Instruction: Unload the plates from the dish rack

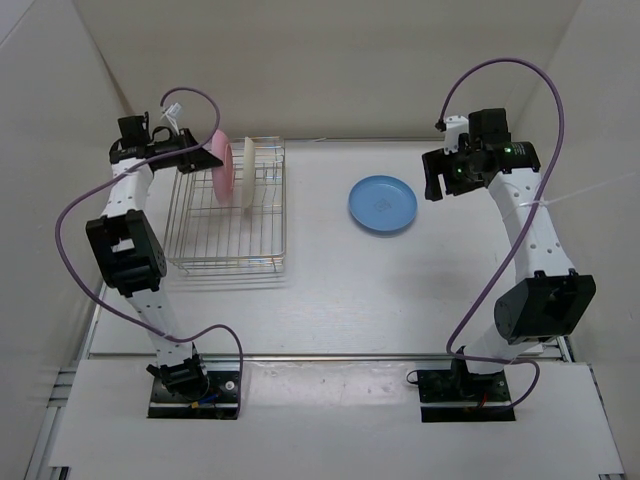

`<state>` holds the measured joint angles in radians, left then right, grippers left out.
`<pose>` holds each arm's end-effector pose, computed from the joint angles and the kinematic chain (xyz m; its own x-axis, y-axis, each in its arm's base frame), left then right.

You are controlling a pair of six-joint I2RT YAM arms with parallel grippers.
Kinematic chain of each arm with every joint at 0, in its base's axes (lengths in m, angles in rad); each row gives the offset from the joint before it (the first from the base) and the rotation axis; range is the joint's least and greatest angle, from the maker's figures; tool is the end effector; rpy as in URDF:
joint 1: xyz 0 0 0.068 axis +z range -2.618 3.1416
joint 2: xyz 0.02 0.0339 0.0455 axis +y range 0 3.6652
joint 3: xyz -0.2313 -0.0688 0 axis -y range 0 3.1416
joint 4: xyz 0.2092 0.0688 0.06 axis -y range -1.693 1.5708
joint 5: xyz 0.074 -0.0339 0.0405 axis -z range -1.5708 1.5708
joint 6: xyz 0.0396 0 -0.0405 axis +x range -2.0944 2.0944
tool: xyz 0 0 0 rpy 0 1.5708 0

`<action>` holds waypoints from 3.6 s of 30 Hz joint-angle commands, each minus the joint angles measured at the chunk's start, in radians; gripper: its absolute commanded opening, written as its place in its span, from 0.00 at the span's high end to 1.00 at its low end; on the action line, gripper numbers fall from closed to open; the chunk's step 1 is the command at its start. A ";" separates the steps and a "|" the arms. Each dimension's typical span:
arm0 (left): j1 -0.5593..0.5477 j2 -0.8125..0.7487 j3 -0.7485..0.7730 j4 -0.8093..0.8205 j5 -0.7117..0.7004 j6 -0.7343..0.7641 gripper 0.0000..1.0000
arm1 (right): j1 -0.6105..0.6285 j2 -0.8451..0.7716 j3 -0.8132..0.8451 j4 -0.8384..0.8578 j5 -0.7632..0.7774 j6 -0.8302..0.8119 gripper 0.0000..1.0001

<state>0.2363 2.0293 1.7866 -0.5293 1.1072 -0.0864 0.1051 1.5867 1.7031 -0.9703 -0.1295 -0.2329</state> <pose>0.4026 0.0605 0.2649 -0.7204 -0.2132 -0.6600 0.4579 0.5685 -0.6834 0.2967 0.0364 0.3433 -0.6860 -0.3025 -0.6618 -0.3564 0.9326 -0.0569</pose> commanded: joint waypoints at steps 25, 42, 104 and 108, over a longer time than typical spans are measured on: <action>-1.061 -0.640 -0.148 -0.563 -1.331 0.748 0.89 | 0.024 -0.099 0.231 -0.041 -0.190 0.030 0.23; -1.485 -0.368 0.068 -0.627 -1.659 0.916 0.89 | 0.185 -0.070 0.130 -0.136 -0.246 -0.034 0.30; -1.161 -0.575 0.137 -0.314 -1.681 0.824 0.00 | 0.064 0.151 0.087 0.174 -0.051 0.118 1.00; -0.896 -0.664 0.030 -0.293 -1.548 0.751 0.00 | 0.030 0.228 0.111 0.257 -0.068 0.184 1.00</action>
<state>-0.8017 1.4738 1.8694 -0.8227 -0.5186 0.7330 0.1524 1.7893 1.7840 -0.8410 -0.1822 -0.1135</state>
